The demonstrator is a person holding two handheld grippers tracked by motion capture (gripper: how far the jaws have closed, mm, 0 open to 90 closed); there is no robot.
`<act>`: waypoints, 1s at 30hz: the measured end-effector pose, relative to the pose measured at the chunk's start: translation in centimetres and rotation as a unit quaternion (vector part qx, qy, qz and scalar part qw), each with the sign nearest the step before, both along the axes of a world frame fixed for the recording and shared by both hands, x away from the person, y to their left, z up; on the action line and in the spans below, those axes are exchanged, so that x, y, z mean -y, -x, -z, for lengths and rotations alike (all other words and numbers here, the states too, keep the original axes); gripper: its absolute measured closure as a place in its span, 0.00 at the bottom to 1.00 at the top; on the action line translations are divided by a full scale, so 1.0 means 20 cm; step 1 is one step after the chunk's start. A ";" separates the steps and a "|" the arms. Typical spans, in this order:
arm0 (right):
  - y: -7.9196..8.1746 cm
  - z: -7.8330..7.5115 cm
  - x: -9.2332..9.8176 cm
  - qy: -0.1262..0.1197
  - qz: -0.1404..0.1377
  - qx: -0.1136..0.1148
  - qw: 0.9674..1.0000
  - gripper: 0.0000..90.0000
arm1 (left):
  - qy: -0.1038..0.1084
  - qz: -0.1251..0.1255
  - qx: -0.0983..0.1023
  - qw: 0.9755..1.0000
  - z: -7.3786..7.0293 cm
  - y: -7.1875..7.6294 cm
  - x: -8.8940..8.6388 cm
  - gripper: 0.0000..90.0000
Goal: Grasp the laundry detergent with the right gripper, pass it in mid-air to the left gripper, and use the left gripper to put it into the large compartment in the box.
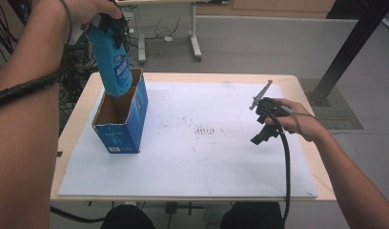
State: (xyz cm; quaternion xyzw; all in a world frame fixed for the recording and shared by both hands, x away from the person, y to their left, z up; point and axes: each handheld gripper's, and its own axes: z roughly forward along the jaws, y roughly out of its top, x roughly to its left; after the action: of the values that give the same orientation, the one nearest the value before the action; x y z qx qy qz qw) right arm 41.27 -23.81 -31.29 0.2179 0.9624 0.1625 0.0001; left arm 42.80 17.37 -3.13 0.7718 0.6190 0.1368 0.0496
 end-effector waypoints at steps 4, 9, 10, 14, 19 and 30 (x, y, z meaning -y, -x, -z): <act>0.00 0.01 0.00 -0.004 -0.001 -0.001 1.000 0.05 | -0.006 -0.013 -0.003 1.000 0.03 -0.02 -0.03 0.42; -0.01 0.01 0.00 -0.008 0.000 0.000 1.000 0.05 | -0.005 -0.024 -0.003 1.000 0.08 -0.04 -0.06 0.42; -0.01 0.01 0.00 -0.007 0.000 0.000 1.000 0.05 | -0.006 -0.024 -0.004 1.000 0.09 -0.05 -0.06 0.42; 0.00 0.01 0.00 -0.009 0.000 0.000 1.000 0.05 | -0.005 -0.028 -0.007 1.000 0.16 -0.06 -0.07 0.42; 0.00 0.01 0.00 -0.011 0.001 0.000 1.000 0.05 | -0.001 -0.032 -0.011 0.999 0.23 -0.08 -0.09 0.42; 0.00 0.01 -0.01 -0.013 -0.006 -0.003 1.000 0.05 | -0.001 -0.039 -0.021 0.999 0.39 -0.10 -0.11 0.42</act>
State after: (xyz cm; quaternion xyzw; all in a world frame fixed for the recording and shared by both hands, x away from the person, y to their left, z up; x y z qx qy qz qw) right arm 41.27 -23.64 -31.50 0.2125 0.9615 0.1740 -0.0065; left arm 44.83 19.62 -10.91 0.7497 0.6495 0.1230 0.0302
